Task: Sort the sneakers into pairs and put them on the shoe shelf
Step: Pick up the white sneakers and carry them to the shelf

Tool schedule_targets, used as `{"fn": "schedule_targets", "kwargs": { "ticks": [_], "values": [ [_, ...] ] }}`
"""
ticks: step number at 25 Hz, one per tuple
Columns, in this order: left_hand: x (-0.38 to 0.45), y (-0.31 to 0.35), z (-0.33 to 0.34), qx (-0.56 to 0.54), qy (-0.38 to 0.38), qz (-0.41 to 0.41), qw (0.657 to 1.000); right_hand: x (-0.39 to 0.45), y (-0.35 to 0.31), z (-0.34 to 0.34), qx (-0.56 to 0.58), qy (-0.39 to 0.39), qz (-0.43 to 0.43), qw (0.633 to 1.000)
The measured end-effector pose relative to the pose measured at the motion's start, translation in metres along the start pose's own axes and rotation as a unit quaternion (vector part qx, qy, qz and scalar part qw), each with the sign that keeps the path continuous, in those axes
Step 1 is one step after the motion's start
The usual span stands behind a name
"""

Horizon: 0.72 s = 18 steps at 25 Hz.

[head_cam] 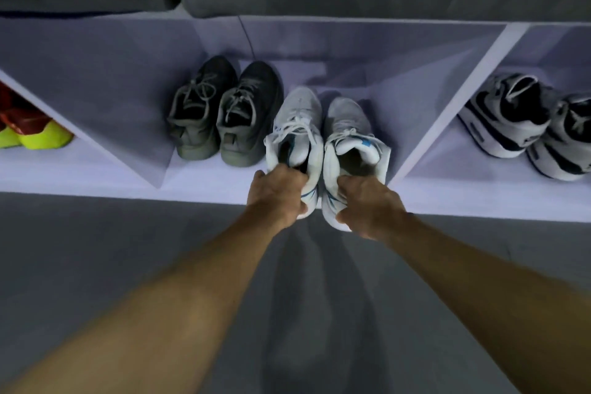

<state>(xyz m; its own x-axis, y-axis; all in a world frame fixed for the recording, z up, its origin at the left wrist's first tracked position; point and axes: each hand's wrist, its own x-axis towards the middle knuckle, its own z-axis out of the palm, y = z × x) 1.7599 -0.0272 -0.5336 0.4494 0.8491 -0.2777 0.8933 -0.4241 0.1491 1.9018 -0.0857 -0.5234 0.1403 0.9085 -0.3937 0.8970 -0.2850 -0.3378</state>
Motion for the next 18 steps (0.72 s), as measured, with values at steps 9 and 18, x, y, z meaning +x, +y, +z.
{"fn": "schedule_targets", "kwargs": {
  "ticks": [9, 18],
  "values": [
    [0.090, -0.013, 0.005, -0.005, 0.015, 0.012, 1.000, 0.102, 0.010, -0.013, -0.058, 0.052, -0.008, 0.997],
    [0.137, -0.017, -0.001, -0.017, 0.066, 0.042, 0.997, 0.150, 0.016, -0.010, -0.120, 0.114, 0.001, 0.986]
  ]
}}
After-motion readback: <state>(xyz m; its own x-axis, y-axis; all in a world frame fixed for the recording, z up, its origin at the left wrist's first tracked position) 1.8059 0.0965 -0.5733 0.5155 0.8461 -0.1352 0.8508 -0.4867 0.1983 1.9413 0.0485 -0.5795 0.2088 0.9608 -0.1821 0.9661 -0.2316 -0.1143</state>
